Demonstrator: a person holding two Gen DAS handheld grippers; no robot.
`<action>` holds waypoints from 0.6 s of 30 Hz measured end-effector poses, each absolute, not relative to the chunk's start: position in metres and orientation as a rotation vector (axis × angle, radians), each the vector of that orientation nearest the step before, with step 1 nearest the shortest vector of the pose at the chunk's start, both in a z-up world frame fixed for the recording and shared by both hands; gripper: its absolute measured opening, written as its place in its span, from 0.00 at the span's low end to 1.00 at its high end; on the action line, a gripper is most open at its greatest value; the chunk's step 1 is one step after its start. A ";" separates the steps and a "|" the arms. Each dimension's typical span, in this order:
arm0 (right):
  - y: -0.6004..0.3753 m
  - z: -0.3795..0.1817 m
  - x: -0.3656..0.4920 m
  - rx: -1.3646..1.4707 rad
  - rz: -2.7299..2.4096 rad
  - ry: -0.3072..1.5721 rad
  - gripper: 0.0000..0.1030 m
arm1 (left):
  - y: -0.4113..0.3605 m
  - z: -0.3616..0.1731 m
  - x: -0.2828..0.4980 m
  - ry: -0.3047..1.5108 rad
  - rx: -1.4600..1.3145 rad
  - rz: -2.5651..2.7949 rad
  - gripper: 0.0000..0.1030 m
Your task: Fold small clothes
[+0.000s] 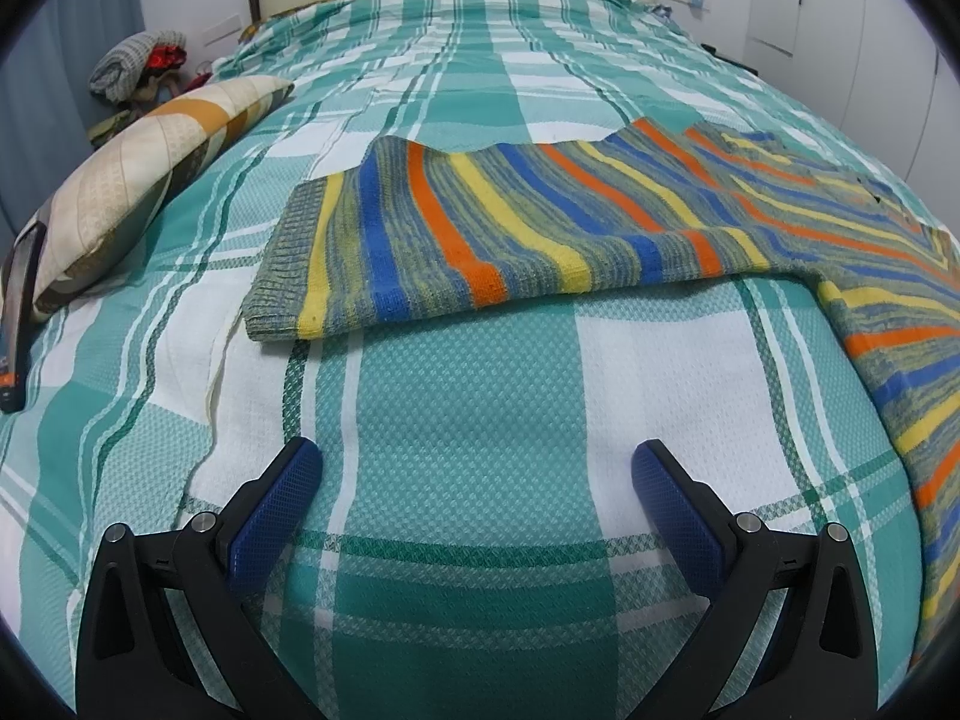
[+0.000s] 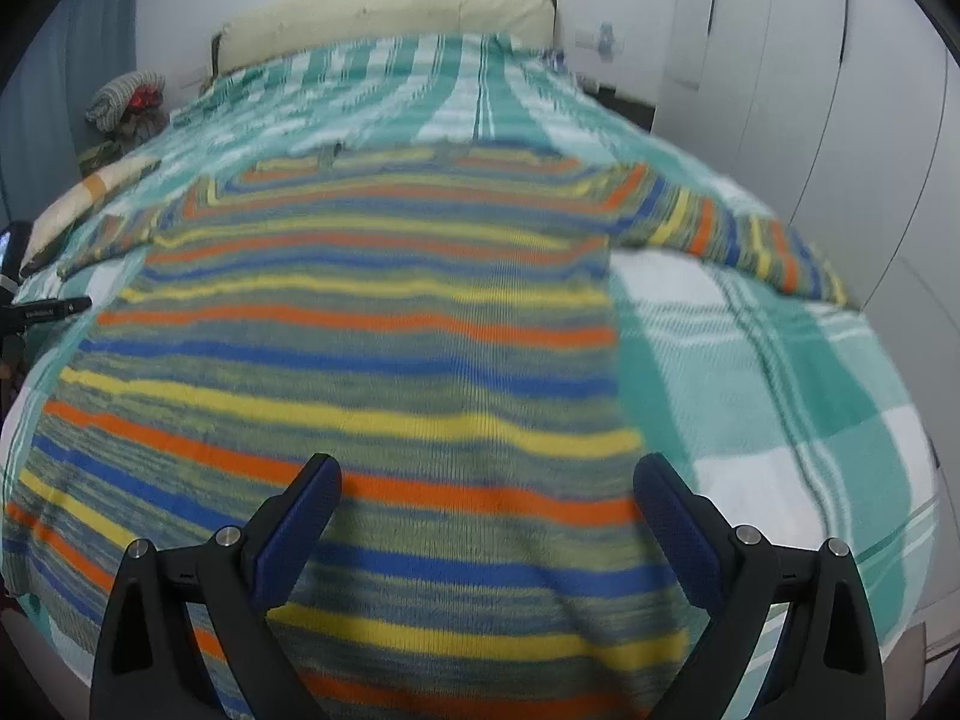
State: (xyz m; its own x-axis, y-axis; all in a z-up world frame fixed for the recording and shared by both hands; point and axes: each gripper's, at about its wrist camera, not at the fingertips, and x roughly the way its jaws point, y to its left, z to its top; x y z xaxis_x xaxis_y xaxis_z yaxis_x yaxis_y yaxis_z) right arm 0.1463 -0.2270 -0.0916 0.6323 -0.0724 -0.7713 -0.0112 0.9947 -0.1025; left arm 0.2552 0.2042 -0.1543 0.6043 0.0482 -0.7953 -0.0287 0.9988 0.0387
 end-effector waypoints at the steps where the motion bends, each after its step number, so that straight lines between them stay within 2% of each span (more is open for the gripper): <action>1: -0.228 -0.096 0.147 -0.097 -0.037 0.907 0.94 | 0.205 -0.154 0.254 0.925 0.024 0.046 1.00; 7: -0.239 -0.101 0.144 -0.042 -0.016 0.939 0.94 | 0.197 -0.147 0.231 0.981 0.053 0.054 1.00; 11: -0.269 -0.076 0.144 0.095 0.015 0.926 0.94 | 0.187 -0.135 0.185 0.969 0.009 -0.005 0.99; 18: -0.432 -0.026 0.188 0.426 -0.102 0.802 0.94 | 0.173 -0.113 0.119 0.902 -0.080 -0.057 0.99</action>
